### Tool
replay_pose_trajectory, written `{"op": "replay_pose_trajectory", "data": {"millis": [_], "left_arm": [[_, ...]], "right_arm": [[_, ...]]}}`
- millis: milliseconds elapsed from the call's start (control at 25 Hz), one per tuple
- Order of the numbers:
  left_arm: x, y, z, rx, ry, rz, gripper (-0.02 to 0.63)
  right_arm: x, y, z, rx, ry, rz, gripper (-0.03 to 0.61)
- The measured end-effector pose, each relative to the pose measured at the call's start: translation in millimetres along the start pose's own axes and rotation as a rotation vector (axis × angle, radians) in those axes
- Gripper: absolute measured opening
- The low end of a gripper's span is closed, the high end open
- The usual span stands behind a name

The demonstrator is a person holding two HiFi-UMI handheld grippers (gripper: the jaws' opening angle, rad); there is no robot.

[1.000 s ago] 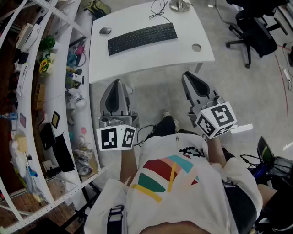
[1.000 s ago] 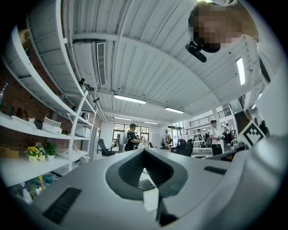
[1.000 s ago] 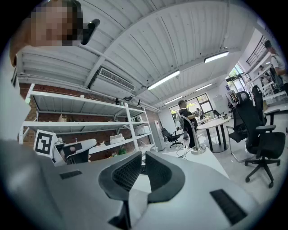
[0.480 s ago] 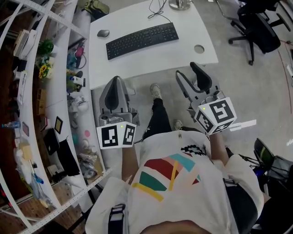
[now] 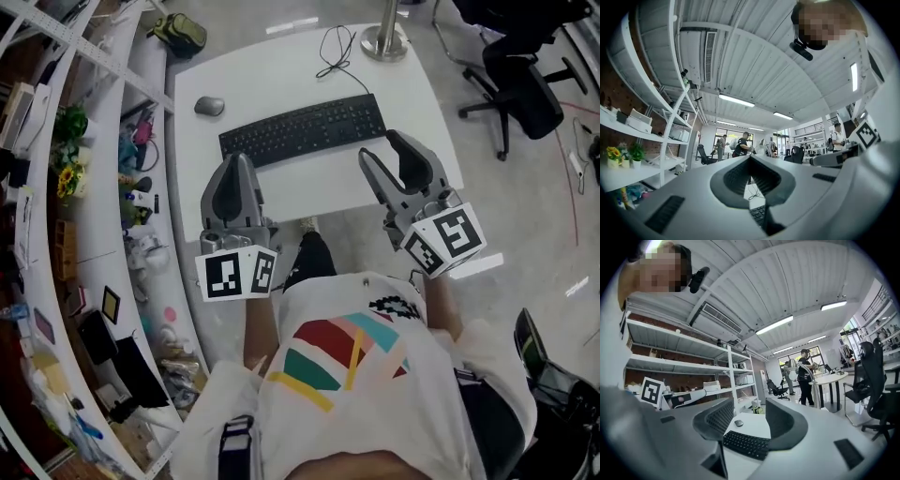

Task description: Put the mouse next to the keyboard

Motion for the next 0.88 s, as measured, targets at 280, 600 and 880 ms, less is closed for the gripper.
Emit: {"op": "replay_pose_trajectory", "data": {"millis": [280, 600, 880], "left_arm": [[-15, 94, -95, -0.162, 0.047, 0.038, 0.043], [-26, 129, -145, -0.119, 0.061, 0.076, 0.043], [-34, 151, -143, -0.007, 0.108, 0.072, 0.043]], "right_arm": [[3, -3, -135, -0.055, 0.046, -0.026, 0.199], [-14, -19, -199, -0.027, 0.168, -0.147, 0.199], [-22, -15, -255, 0.078, 0.277, -0.094, 0.199]]}}
Point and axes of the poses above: the fingertips, and each gripper's own axes: z backward along the fingers, y to its left, x out of its top, the point moved 9 cm from there along z, backward along the fingers, and after that the axes turned 7 degrees about -x, right-handed, at the moved point
